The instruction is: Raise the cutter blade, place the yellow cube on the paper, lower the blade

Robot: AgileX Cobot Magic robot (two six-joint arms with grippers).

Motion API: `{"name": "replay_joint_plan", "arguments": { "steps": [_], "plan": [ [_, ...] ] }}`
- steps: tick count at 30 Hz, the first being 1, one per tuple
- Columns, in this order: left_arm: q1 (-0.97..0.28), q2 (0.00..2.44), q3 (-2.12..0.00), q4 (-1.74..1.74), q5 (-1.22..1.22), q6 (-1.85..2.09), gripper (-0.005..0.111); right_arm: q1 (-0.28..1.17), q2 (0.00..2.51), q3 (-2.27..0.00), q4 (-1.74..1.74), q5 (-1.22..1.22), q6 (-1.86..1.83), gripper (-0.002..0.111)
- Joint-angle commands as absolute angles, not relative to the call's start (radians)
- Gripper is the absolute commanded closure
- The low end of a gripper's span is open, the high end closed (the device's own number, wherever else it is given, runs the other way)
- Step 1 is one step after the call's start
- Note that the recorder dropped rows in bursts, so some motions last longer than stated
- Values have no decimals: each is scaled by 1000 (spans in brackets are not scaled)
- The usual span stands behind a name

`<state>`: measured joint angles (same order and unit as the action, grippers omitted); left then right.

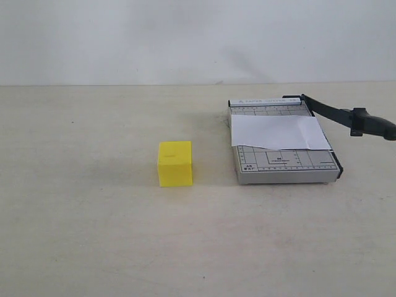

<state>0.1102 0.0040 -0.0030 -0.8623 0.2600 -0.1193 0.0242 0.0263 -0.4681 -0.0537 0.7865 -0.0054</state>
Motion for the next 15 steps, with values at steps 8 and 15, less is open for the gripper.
{"name": "replay_joint_plan", "arguments": {
  "steps": [8,15],
  "plan": [
    [106,0,0,-935,171,-52,102,20,22,-467,-95,790,-36,108],
    [106,47,-172,-882,136,81,102,20,22,-466,-91,705,-32,108]
  ]
}}
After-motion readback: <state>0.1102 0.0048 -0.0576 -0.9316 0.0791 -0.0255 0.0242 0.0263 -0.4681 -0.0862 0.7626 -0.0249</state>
